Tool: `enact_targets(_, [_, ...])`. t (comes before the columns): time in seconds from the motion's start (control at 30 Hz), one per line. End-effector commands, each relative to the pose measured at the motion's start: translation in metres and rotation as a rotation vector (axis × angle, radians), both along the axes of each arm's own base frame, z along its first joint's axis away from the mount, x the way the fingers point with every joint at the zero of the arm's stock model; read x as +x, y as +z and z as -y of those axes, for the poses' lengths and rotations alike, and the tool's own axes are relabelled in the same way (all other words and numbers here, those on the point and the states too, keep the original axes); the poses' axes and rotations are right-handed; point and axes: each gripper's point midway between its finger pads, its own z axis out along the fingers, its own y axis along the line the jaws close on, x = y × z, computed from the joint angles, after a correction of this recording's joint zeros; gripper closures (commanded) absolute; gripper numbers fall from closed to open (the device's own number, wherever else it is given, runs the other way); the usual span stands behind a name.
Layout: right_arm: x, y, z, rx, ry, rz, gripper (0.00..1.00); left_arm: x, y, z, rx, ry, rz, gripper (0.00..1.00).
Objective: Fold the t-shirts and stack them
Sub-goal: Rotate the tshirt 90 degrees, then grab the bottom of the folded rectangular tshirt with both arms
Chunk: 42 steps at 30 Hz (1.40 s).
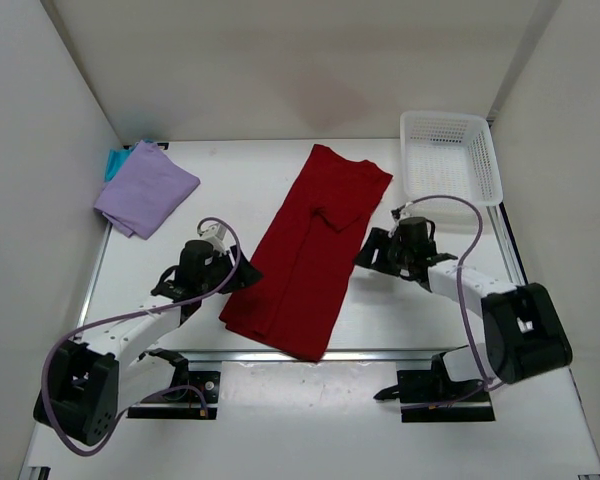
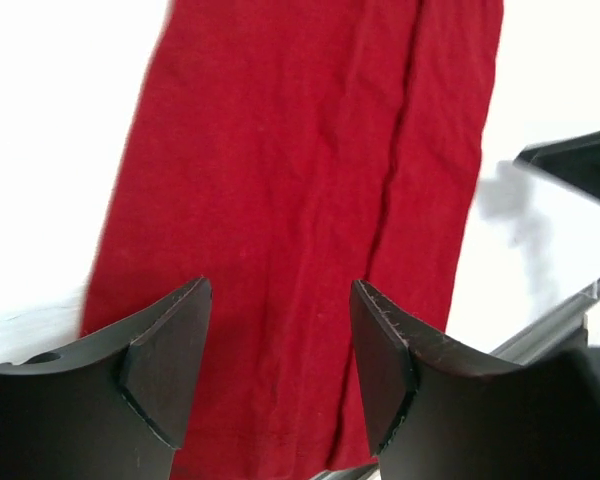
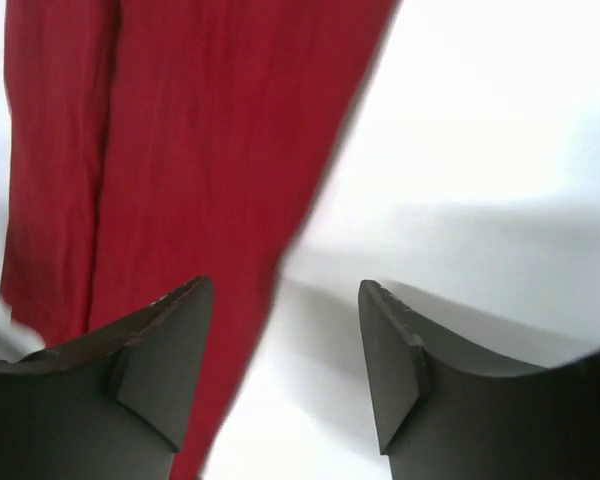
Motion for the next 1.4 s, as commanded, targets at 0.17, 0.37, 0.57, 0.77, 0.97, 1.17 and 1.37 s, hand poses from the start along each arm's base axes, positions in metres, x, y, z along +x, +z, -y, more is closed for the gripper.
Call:
enact_targets(0.17, [0.138, 0.027, 0.022, -0.017, -0.217, 0.188, 0.41, -0.008, -0.016, -0.016, 0.046, 0.041, -0.013, 0.3])
enact_targets(0.37, [0.18, -0.001, 0.021, -0.111, -0.283, 0.106, 0.53, -0.012, -0.012, -0.012, 0.006, 0.024, -0.004, 0.3])
enact_targets(0.57, [0.218, -0.013, -0.018, -0.136, -0.168, 0.083, 0.81, -0.016, -0.013, -0.016, -0.009, 0.035, -0.005, 0.3])
enact_targets(0.77, [0.277, 0.029, -0.073, -0.187, 0.064, 0.163, 0.75, -0.021, -0.013, -0.02, -0.055, 0.032, -0.025, 0.3])
enact_targets(0.97, [0.273, 0.099, -0.068, -0.226, 0.098, 0.205, 0.42, -0.028, -0.026, -0.027, 0.017, 0.047, -0.046, 0.28])
enact_targets(1.17, [0.138, 0.102, -0.055, -0.129, 0.095, 0.2, 0.42, -0.042, -0.053, -0.04, 0.163, 0.056, -0.091, 0.3])
enact_targets(1.37, [0.01, 0.046, -0.045, 0.026, 0.111, 0.126, 0.58, -0.049, -0.057, -0.042, 0.224, 0.043, -0.086, 0.34])
